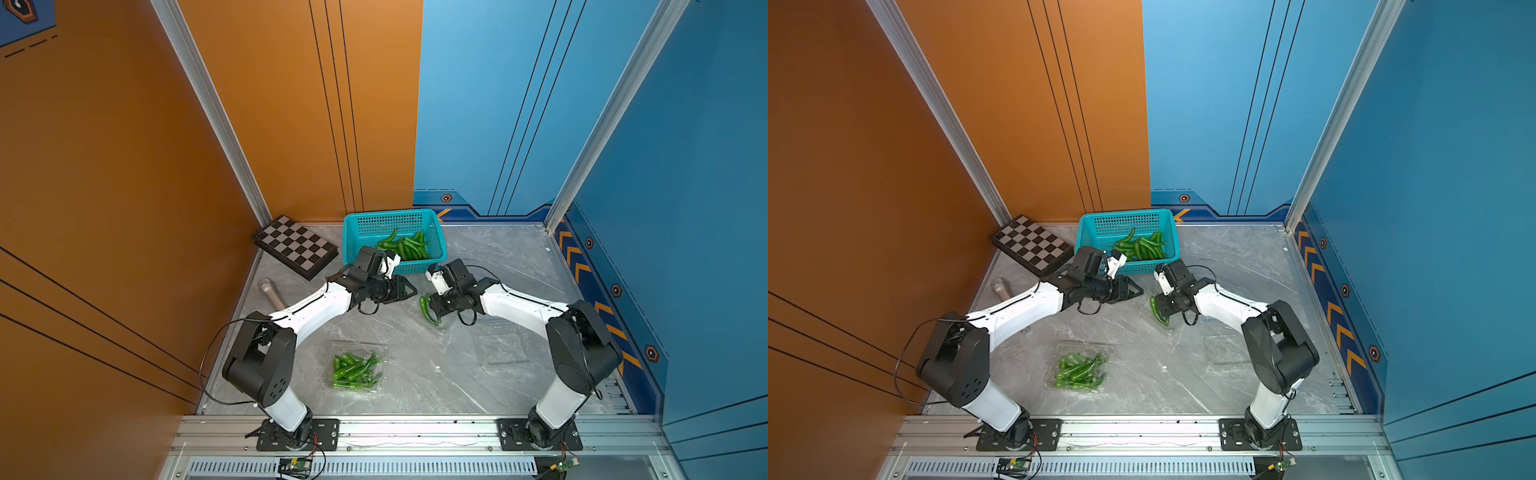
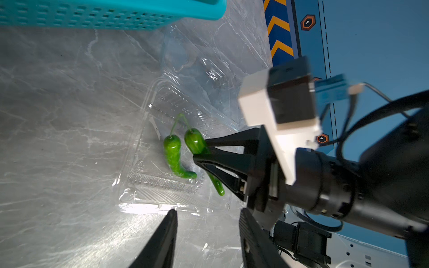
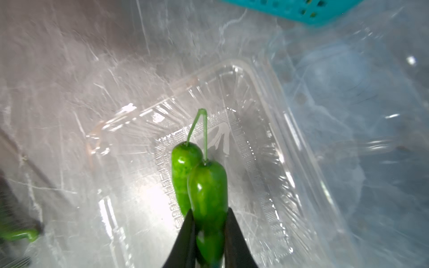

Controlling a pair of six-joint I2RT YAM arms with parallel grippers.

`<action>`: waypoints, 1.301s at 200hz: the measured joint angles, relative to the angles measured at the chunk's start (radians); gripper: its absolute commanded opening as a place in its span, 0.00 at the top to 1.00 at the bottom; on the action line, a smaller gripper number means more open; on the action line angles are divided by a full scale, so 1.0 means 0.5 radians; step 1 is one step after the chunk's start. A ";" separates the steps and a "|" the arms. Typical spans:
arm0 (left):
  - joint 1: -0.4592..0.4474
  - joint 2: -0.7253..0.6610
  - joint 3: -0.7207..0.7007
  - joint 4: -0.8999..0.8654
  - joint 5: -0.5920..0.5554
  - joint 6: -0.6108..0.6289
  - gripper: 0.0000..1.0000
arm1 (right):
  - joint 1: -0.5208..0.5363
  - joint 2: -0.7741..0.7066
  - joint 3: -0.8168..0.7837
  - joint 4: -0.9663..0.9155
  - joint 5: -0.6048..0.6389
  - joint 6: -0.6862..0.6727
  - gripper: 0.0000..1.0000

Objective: Take small green peppers out of containers
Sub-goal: Pick up the green pepper from the packing box, then place the green pepper in the basket.

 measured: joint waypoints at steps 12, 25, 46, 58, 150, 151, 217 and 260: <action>-0.021 0.000 0.013 -0.014 0.001 0.000 0.55 | -0.008 -0.105 -0.027 -0.001 0.002 0.001 0.98; -0.043 0.000 0.033 -0.027 0.002 0.000 0.55 | -0.023 -0.220 -0.058 -0.002 0.002 0.005 0.98; -0.077 0.000 0.075 -0.041 0.016 0.001 0.55 | -0.064 -0.378 -0.077 -0.021 0.020 0.016 0.97; -0.089 0.000 0.105 -0.048 0.027 0.007 0.53 | -0.091 -0.439 -0.076 -0.021 0.024 0.016 0.97; 0.110 0.240 0.647 -0.121 0.055 0.059 0.46 | -0.289 0.349 1.159 -0.070 0.001 -0.014 0.94; 0.114 0.242 0.650 -0.121 0.053 0.059 0.46 | -0.291 0.365 1.180 -0.072 -0.001 -0.015 0.93; 0.349 0.214 0.683 -0.245 -0.056 0.060 0.46 | -0.343 1.397 2.147 -0.153 -0.038 -0.008 0.71; 0.432 0.056 0.507 -0.330 -0.169 0.060 0.44 | -0.345 1.575 2.310 -0.258 -0.076 -0.014 0.41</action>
